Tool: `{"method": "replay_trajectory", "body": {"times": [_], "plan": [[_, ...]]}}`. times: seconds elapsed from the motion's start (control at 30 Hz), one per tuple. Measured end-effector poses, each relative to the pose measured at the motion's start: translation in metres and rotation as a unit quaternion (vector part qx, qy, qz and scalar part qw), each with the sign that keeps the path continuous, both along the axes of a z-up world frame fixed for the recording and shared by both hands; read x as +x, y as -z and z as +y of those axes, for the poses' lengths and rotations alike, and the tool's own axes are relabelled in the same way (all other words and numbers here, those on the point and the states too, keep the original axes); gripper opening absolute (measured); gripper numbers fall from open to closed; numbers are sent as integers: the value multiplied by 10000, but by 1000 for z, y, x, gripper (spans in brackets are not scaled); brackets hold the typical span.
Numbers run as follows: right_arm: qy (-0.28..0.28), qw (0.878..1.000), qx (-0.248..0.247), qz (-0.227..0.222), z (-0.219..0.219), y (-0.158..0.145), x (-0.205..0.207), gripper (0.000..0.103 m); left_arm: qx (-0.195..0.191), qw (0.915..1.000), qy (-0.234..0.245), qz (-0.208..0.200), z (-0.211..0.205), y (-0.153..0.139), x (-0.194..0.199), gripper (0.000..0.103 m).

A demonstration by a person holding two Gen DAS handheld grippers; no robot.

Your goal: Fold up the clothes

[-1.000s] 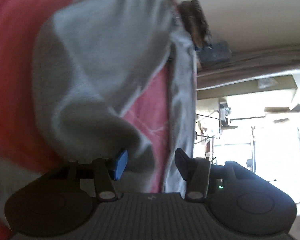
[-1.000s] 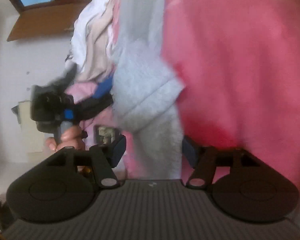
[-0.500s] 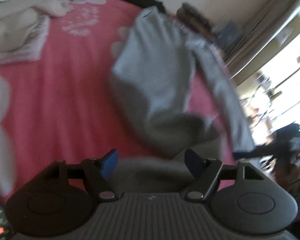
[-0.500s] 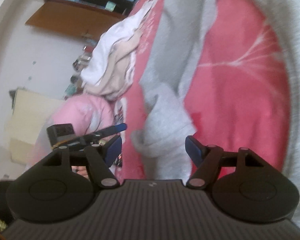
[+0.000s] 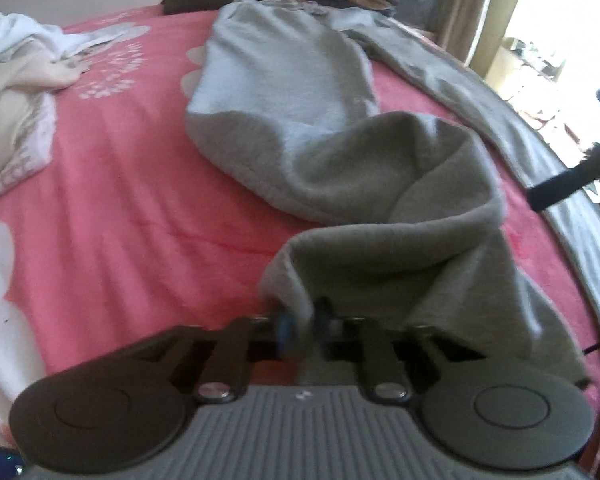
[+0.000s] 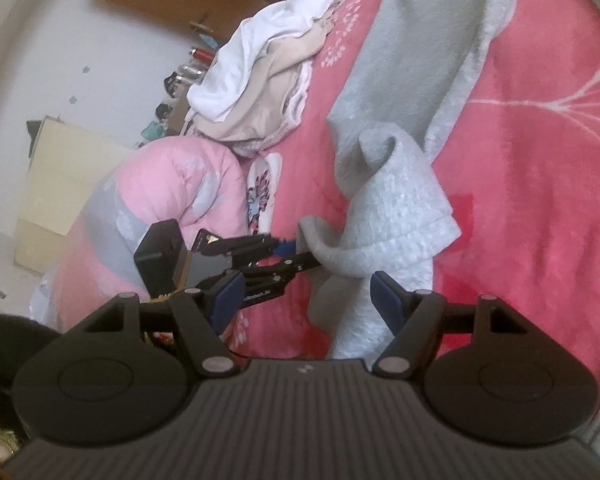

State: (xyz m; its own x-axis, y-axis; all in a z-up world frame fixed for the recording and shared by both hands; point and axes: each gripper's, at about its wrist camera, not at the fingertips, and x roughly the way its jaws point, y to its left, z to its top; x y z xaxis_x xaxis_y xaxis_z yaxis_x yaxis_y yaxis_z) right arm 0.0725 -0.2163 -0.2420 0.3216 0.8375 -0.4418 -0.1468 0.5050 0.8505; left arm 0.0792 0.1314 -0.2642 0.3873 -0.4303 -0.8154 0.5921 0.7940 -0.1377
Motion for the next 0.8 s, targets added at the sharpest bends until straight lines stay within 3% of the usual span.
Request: {"method": "replay_trajectory", "body": {"times": [0.07,0.2,0.43,0.57,0.7,0.73,0.8], "plan": [[111,9999,21,57,-3,0,-2,70,-210,9998,71,-10,-1,-11,-2,9],[248,9994,163,194,-5,0,-3,70,-1030,9942,296,86,-2,-45,-11,8],[368,9956,699,513,-7,-4,-9,79,-1951,9684,1538,208,-49,-87,-37,9],[544,9916,977,653,-20,-4,-23,79,-2128,9504,2239,378,-88,-86,-52,9],[808,9899,1037,534,-34,-7,-47,79,-2218,9370,2649,518,-125,-76,-60,9],[851,9901,1001,496,-36,-7,-52,77,-2244,9341,2723,542,-133,-73,-62,9],[993,9907,827,428,-41,-7,-62,63,-2242,9325,2782,530,-146,-67,-63,9]]}}
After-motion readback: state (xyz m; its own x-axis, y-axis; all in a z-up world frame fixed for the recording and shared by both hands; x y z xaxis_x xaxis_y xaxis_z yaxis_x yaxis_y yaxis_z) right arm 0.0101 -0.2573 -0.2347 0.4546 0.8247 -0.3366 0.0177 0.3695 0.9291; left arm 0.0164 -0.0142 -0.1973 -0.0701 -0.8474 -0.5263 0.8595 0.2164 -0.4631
